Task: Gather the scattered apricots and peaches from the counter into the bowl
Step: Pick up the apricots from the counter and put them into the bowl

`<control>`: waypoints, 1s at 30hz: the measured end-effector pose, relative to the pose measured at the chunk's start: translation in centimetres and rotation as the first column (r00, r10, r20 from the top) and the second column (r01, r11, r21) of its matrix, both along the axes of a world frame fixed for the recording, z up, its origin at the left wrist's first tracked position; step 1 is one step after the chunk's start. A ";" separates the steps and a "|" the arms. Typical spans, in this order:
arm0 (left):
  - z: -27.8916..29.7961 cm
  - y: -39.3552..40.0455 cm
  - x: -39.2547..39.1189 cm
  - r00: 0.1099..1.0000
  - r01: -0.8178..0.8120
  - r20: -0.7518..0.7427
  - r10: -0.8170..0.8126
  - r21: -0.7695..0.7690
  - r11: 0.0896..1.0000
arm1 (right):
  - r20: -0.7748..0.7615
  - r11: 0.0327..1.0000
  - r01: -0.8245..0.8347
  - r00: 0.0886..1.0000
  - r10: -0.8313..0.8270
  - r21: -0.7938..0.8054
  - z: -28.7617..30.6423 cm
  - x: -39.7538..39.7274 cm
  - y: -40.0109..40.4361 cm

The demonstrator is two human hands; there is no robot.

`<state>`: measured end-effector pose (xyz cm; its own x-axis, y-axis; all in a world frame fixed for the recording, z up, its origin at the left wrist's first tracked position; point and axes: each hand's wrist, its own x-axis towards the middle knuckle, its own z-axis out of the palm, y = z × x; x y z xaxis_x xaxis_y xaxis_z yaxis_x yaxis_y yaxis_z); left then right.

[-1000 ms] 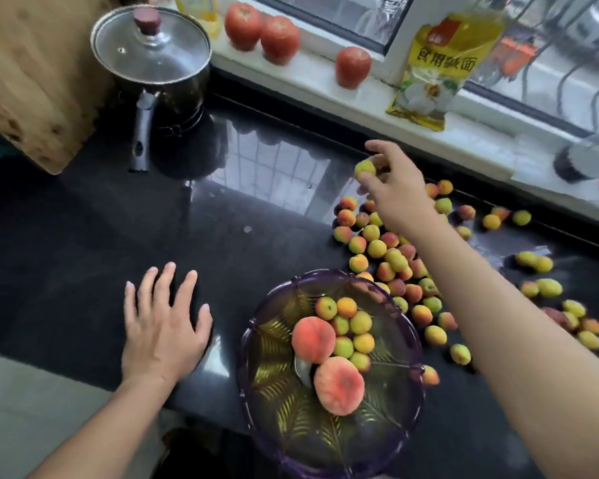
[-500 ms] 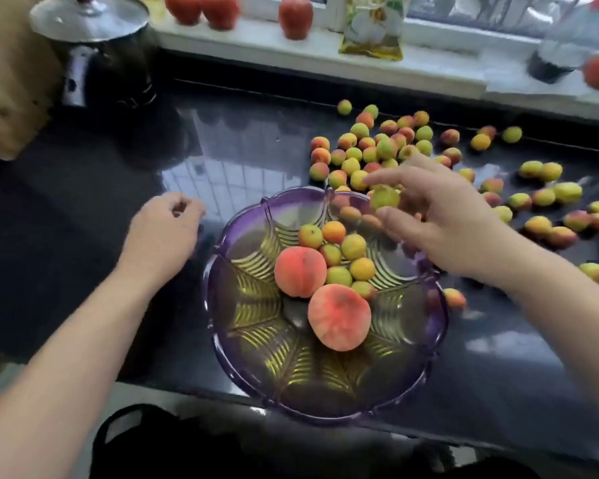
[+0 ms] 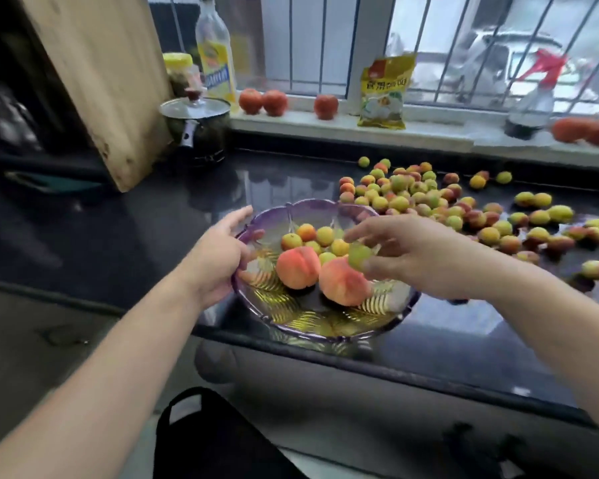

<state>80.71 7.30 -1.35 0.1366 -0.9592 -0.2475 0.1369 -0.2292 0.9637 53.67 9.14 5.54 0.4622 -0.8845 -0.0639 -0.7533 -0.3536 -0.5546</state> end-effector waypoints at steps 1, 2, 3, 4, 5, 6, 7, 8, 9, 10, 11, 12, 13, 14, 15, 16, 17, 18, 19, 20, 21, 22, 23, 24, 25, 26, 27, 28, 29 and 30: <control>0.1 1.4 0.6 0.995 -0.095 0.004 0.095 -0.006 0.995 | -0.009 1.000 0.015 1.000 -0.016 -0.010 0.0 0.8 0.6; 0.1 2.7 0.8 0.981 -0.191 0.015 0.191 -0.019 0.981 | -0.031 0.999 0.033 0.999 -0.034 -0.032 0.0 1.8 1.2; -0.1 4.0 0.8 0.958 -0.284 0.031 0.285 -0.037 0.958 | -0.064 0.997 0.043 0.997 -0.047 -0.062 -0.3 3.1 1.7; -0.2 5.1 0.6 0.933 -0.359 0.020 0.360 -0.040 0.933 | -0.097 0.995 0.046 0.994 -0.054 -0.086 -0.8 4.6 2.0; -0.2 6.2 0.1 0.915 -0.404 -0.016 0.404 -0.036 0.914 | -0.127 0.994 0.045 0.990 -0.057 -0.099 -1.4 6.0 2.2; -0.2 7.3 -0.6 0.905 -0.424 -0.056 0.422 -0.026 0.906 | -0.154 0.994 0.043 0.986 -0.059 -0.102 -1.9 7.3 2.3; -0.1 8.2 -1.5 0.906 -0.415 -0.094 0.413 -0.007 0.910 | -0.182 0.994 0.043 0.981 -0.061 -0.102 -2.5 8.4 2.2; -0.2 9.1 -2.0 0.916 -0.378 -0.142 0.376 0.016 0.926 | -0.212 0.994 0.039 0.975 -0.059 -0.100 -3.0 9.3 2.0; -0.2 10.0 -2.4 0.927 -0.328 -0.186 0.327 0.027 0.944 | -0.247 0.995 0.032 0.967 -0.055 -0.097 -3.3 9.9 1.8; -0.2 10.6 -2.5 0.931 -0.297 -0.214 0.297 0.032 0.954 | -0.281 0.995 0.028 0.958 -0.053 -0.093 -3.7 10.3 1.6; -0.2 10.9 -2.2 0.928 -0.304 -0.215 0.304 0.030 0.952 | -0.310 0.996 0.027 0.949 -0.053 -0.088 -4.1 10.4 1.4; -0.1 10.9 -1.5 0.925 -0.330 -0.193 0.328 0.020 0.944 | -0.330 0.996 0.027 0.942 -0.055 -0.089 -4.3 10.4 1.3; -0.3 10.2 -0.4 0.922 -0.356 -0.162 0.353 0.012 0.935 | -0.352 0.995 0.026 0.934 -0.059 -0.099 -4.5 10.3 1.2; -0.3 9.3 0.6 0.917 -0.374 -0.147 0.371 0.007 0.928 | -0.376 0.992 0.017 0.925 -0.062 -0.123 -4.7 10.3 1.2; -0.4 8.2 1.6 0.911 -0.387 -0.152 0.383 0.007 0.922 | -0.399 0.989 0.005 0.915 -0.064 -0.148 -4.8 10.3 1.2; -0.5 7.0 2.3 0.911 -0.383 -0.161 0.379 0.006 0.924 | -0.421 0.986 -0.007 0.905 -0.064 -0.167 -4.8 10.4 1.2; -0.4 5.9 2.8 0.919 -0.362 -0.165 0.358 0.001 0.932 | -0.437 0.984 -0.015 0.897 -0.065 -0.178 -4.8 10.5 1.1; -0.4 4.8 3.2 0.928 -0.334 -0.179 0.327 -0.007 0.943 | -0.448 0.982 -0.017 0.891 -0.070 -0.189 -4.8 10.6 1.0; -0.4 3.8 3.5 0.934 -0.308 -0.200 0.298 -0.019 0.951 | -0.456 0.980 -0.016 0.887 -0.078 -0.200 -4.8 10.7 0.9; -0.4 2.9 3.6 0.936 -0.280 -0.226 0.270 -0.012 0.960 | -0.457 0.978 -0.010 0.885 -0.088 -0.208 -4.9 10.8 0.8; -0.3 2.3 3.8 0.935 -0.250 -0.258 0.243 0.006 0.968 | -0.459 0.979 -0.004 0.884 -0.093 -0.205 -4.8 10.9 0.8; -0.3 1.8 3.8 0.931 -0.221 -0.294 0.218 0.024 0.975 | -0.461 0.981 0.003 0.882 -0.094 -0.196 -4.8 10.9 0.9; -0.4 1.4 3.7 0.924 -0.196 -0.327 0.197 0.036 0.980 | -0.466 0.982 0.009 0.879 -0.097 -0.189 -4.6 10.8 1.0; -0.5 1.2 3.6 0.919 -0.174 -0.352 0.177 0.041 0.984 | -0.470 0.982 0.011 0.877 -0.100 -0.187 -4.3 10.7 1.2; -0.5 1.2 3.4 0.919 -0.156 -0.361 0.162 0.046 0.987 | -0.473 0.982 0.016 0.875 -0.105 -0.188 -4.0 10.6 1.3; -0.7 1.1 3.3 0.916 -0.151 -0.368 0.158 0.047 0.987 | -0.480 0.982 0.013 0.871 -0.102 -0.186 -3.8 10.5 1.3; -0.8 1.1 3.2 0.913 -0.147 -0.378 0.152 0.041 0.988 | -0.491 0.983 0.003 0.866 -0.095 -0.184 -3.7 10.4 1.3; -1.0 1.0 3.2 0.912 -0.145 -0.383 0.149 0.037 0.989 | -0.500 0.983 -0.006 0.861 -0.089 -0.185 -3.5 10.4 1.2; -1.2 0.9 3.3 0.911 -0.143 -0.386 0.148 0.041 0.989 | -0.504 0.983 -0.012 0.859 -0.083 -0.183 -3.6 10.4 1.1; -1.3 0.9 3.4 0.912 -0.145 -0.382 0.151 0.044 0.988 | -0.503 0.983 -0.019 0.861 -0.077 -0.182 -3.6 10.6 1.1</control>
<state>84.13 8.23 -2.63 0.1687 -0.9312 -0.3230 0.5285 -0.1911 0.8271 64.23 10.26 1.92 0.3820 -0.9157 -0.1251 -0.9239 -0.3819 -0.0257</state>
